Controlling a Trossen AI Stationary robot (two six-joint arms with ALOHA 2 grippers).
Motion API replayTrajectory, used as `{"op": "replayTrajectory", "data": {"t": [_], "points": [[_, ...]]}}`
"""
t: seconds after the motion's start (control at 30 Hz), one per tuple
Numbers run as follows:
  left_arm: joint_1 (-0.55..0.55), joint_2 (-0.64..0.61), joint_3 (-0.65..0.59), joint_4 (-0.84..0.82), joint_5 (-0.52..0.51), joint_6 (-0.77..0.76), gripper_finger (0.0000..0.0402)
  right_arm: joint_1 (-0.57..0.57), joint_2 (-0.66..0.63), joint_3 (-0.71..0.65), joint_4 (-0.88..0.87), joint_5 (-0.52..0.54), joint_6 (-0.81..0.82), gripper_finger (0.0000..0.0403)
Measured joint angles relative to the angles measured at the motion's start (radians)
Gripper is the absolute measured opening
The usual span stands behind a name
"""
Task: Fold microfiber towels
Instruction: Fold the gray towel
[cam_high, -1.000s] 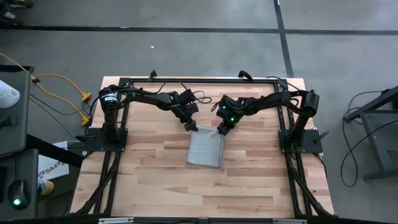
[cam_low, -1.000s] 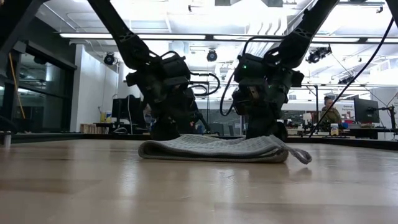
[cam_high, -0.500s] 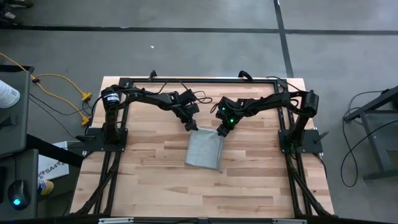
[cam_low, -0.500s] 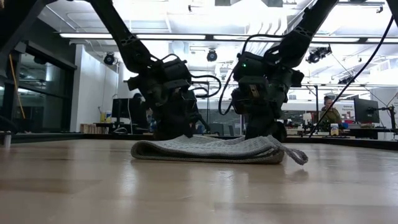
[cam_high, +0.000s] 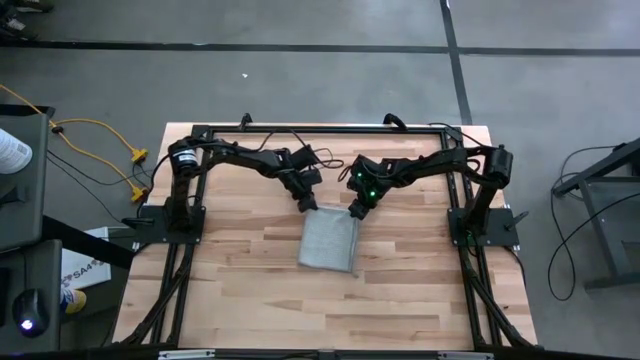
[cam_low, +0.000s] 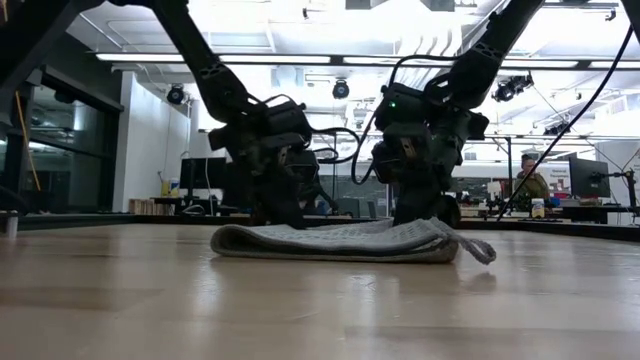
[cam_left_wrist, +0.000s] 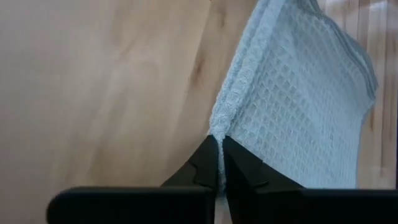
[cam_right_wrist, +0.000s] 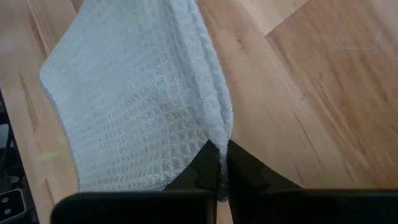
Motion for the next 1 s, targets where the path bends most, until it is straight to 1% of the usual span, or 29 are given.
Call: {"op": "replayTrajectory", "data": {"t": [0.17, 0.3, 0.53, 0.6, 0.73, 0.83, 0.93, 1.0], "points": [[-0.008, 0.001, 0.023, -0.055, 0.004, 0.056, 0.0005, 0.004, 0.000, 0.000, 0.001, 0.005, -0.018, 0.0006], [-0.008, 0.001, 0.026, -0.077, 0.004, 0.064, 0.0003, 0.019, 0.000, 0.001, 0.002, 0.012, -0.032, 0.0006], [-0.009, -0.008, 0.027, -0.094, -0.004, 0.091, 0.0002, 0.051, 0.000, 0.001, 0.003, 0.065, -0.053, 0.0005], [-0.011, -0.017, 0.026, -0.111, -0.023, 0.113, 0.0001, 0.056, 0.000, 0.001, 0.006, 0.069, -0.054, 0.0005], [-0.027, -0.064, 0.026, -0.180, -0.105, 0.166, 0.0001, 0.060, 0.000, 0.003, 0.012, 0.070, -0.057, 0.0005], [-0.043, -0.085, 0.026, -0.207, -0.134, 0.192, 0.0001, 0.061, -0.003, 0.003, 0.012, 0.086, -0.057, 0.0005], [-0.074, -0.088, 0.027, -0.210, -0.165, 0.208, 0.0001, 0.064, -0.028, 0.003, 0.004, 0.089, -0.065, 0.0005], [-0.095, -0.088, 0.027, -0.210, -0.203, 0.211, 0.0001, 0.074, -0.052, 0.003, -0.002, 0.111, -0.072, 0.0005]]}}
